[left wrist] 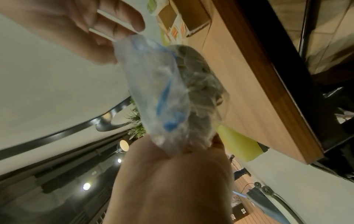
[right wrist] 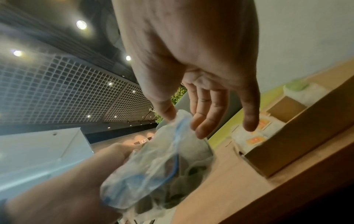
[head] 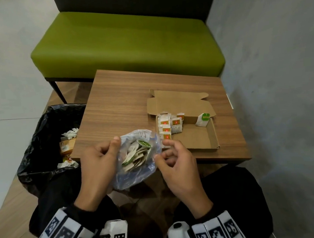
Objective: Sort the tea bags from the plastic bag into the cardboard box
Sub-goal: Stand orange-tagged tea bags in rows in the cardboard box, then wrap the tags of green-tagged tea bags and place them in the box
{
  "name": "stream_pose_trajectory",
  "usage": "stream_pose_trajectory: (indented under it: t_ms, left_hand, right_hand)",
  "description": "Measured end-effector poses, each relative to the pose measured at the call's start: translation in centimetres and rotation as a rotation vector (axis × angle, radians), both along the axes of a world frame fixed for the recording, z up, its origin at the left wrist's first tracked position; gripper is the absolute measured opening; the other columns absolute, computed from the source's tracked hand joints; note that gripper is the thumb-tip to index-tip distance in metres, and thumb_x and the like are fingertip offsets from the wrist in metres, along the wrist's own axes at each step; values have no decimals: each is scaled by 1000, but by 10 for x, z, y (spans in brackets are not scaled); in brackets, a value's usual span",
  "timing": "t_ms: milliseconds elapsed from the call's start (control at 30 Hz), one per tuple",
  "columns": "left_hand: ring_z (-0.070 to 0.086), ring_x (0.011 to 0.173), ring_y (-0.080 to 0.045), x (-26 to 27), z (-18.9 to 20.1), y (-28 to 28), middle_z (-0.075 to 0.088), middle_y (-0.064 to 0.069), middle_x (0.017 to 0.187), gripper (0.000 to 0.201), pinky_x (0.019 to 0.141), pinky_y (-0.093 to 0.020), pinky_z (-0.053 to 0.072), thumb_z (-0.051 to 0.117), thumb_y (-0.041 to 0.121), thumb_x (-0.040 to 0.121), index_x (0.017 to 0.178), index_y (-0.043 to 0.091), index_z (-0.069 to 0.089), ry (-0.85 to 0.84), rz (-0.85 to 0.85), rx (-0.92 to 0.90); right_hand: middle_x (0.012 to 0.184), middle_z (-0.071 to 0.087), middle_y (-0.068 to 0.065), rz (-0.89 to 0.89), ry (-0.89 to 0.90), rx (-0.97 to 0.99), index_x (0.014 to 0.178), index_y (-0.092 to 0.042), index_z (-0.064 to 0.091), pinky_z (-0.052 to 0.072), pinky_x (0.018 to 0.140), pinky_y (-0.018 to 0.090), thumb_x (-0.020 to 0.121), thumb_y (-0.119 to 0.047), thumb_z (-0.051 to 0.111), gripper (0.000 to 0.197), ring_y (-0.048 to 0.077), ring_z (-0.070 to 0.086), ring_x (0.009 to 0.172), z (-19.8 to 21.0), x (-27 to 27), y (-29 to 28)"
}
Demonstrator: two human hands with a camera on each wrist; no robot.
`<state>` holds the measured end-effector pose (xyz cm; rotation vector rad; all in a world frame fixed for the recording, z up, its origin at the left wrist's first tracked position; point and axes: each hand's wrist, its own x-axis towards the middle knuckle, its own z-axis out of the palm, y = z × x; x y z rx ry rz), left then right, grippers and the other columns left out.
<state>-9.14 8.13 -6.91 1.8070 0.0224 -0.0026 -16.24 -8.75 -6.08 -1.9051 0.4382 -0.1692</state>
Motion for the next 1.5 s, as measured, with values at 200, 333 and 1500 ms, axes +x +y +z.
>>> stream_pose_trajectory:
  t_ms: [200, 333, 1500]
  left_hand:
    - [67, 60, -37, 41, -3, 29, 68, -20, 61, 42, 57, -47, 56, 62, 26, 95, 65, -2, 71, -64, 60, 170]
    - [63, 54, -25, 62, -1, 29, 65, -7, 56, 41, 55, -40, 52, 57, 32, 98, 71, 6, 73, -208, 104, 344]
    - [62, 58, -31, 108, -31, 22, 66, -11, 60, 38, 61, -40, 51, 53, 34, 99, 80, 9, 75, -275, 99, 597]
  right_hand:
    - [91, 66, -9, -8, 17, -247, 122, -25, 59, 59, 75, 36, 98, -15, 55, 26, 11, 65, 84, -2, 51, 7]
    - [99, 69, -3, 74, -69, -444, 122, -22, 56, 58, 72, 32, 100, -20, 54, 22, 12, 65, 84, 1, 81, 19]
    - [137, 57, 7, 331, -285, -886, 88, -25, 78, 48, 95, 53, 79, -30, 78, 10, 32, 47, 126, -44, 143, 36]
